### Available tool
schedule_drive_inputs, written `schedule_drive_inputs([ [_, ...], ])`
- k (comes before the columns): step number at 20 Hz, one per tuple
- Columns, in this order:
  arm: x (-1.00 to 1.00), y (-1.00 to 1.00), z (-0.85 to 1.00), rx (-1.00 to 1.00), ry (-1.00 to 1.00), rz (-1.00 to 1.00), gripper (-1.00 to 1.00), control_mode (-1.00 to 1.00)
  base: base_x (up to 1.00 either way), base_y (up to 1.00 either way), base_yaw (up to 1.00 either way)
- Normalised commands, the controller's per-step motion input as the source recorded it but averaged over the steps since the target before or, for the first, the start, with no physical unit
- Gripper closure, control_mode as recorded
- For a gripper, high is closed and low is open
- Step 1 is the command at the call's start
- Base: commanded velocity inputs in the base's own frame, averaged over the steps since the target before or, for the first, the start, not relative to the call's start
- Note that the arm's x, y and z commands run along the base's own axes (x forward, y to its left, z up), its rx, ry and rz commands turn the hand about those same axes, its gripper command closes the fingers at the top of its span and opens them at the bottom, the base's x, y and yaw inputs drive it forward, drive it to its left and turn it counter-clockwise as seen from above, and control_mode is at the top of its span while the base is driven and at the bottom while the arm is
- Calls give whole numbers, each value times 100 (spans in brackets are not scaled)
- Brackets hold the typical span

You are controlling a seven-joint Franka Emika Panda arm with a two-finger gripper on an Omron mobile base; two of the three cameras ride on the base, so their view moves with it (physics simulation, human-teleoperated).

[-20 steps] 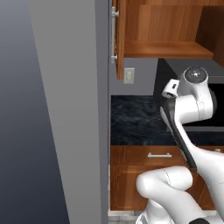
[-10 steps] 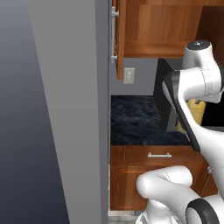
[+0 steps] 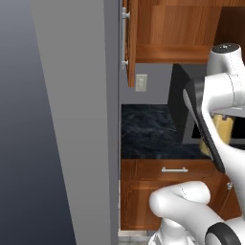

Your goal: There is a tray on the dining counter. Grab the cup, mug, and pitcher and place them on the tray. The pitcher may be placed next to the tray if it cannot fit the tray.

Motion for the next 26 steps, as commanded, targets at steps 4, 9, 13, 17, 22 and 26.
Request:
schedule_drive_inputs([
  [4,-30,-1,-1,-1,0,0,100,-100,0,0,0],
  [9,-14,-1,0,0,0,0,100,100,-79,-13,0],
  [13,0,0,0,0,0,0,100,100,-100,-42,0],
  [17,0,0,0,0,0,0,100,100,-53,-87,-5],
  [22,0,0,0,0,0,0,100,100,19,-93,-49],
  [26,0,0,0,0,0,0,100,100,26,-72,-71],
])
